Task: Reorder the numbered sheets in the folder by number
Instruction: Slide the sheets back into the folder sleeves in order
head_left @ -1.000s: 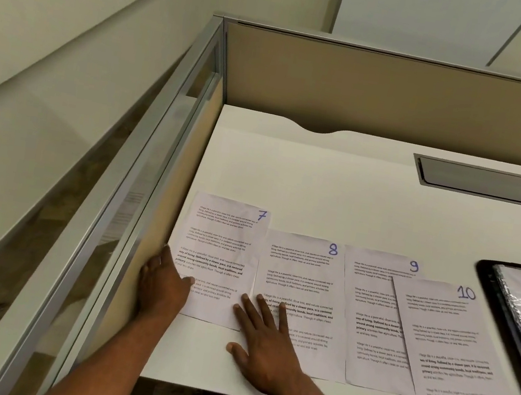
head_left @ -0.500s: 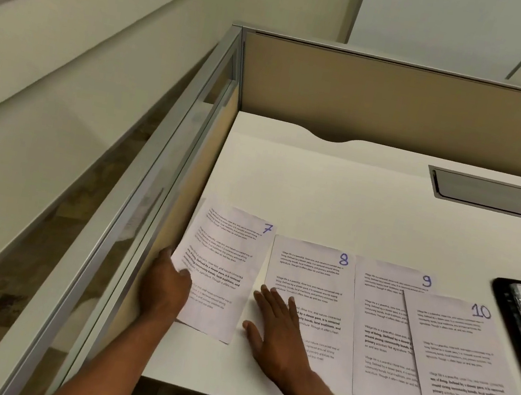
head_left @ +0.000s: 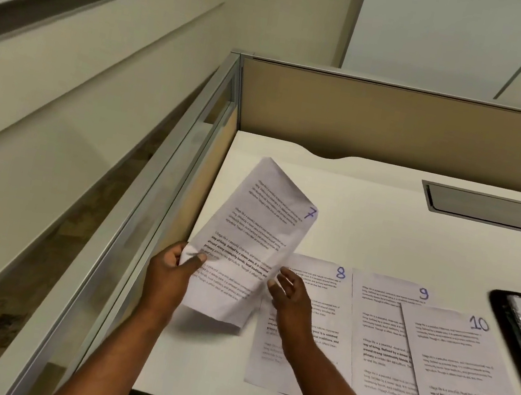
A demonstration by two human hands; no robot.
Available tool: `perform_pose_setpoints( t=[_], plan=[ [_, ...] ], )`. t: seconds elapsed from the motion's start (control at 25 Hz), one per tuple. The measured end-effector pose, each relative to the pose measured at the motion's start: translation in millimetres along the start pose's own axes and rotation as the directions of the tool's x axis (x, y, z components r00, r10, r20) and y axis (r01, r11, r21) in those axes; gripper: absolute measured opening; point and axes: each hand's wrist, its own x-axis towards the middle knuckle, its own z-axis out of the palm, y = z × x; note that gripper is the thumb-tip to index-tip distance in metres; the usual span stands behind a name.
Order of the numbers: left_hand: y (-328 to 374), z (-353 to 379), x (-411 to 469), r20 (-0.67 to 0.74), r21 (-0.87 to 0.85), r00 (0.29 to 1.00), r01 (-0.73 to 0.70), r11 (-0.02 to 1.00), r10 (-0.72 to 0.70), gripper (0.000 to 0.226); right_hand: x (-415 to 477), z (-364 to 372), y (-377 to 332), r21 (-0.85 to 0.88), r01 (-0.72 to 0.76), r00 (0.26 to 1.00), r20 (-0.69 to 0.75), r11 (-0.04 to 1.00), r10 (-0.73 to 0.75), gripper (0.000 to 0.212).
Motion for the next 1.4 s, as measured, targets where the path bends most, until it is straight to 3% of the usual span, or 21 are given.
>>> perform_pose_setpoints(
  t=[0.2,0.36,0.48,0.56,0.68,0.84,1.0,1.2,1.4],
  plan=[
    [-1.8,-2.3,-3.8,0.079,-0.117,0.996,0.051,0.992,-0.042,0.023,0.9,-11.0,-19.3,0.206,0.022,0.99,-0.142,0.978,0.008,0.034],
    [-16.4,7.9,-3.3,0.155,-0.088,0.983,0.117,0.989,-0.102,0.036,-6.1,-28.2,-27.8,-0.008,0.18,0.956,-0.233,0.984,-0.177,0.027],
    [-29.0,26.4,-2.8,0.194,0.002,0.97,0.148,0.989,-0.145,0.025,-19.7,-40.2,-28.8,-0.24,0.252,0.93,-0.208,0.937,-0.303,0.024],
    [-30.8,41.1,-6.8,0.176,0.164,0.978,0.085,0.983,-0.114,0.017,-28.7,-50.3,-25.4,-0.348,0.267,0.915,-0.202,0.899,-0.35,0.025],
    [-34.4,64.2,-16.1,0.183,0.347,0.982,-0.023,0.938,-0.044,0.037,-35.3,-72.3,-18.2,-0.496,0.243,0.872,-0.265,0.834,-0.412,0.025],
    [-34.8,93.2,-35.7,0.179,0.434,0.982,-0.032,0.9,-0.052,0.033,-45.7,-108.8,-14.3,-0.614,0.149,0.834,-0.343,0.775,-0.432,0.018],
    [-32.2,128.1,-55.5,0.241,0.445,0.968,-0.044,0.894,-0.072,0.032,-60.5,-146.5,-14.7,-0.552,0.078,0.821,-0.437,0.83,-0.368,0.023],
    [-16.0,175.7,-101.4,0.357,0.488,0.934,-0.213,0.846,0.03,0.034,-85.5,-191.3,-3.4,-0.634,0.075,0.797,-0.426,0.77,-0.429,0.032],
    [3.7,233.5,-171.5,0.447,0.564,0.888,-0.372,0.737,0.107,0.035,-100.2,-256.4,5.7,-0.707,0.11,0.789,-0.365,0.699,-0.494,0.033]
  ],
)
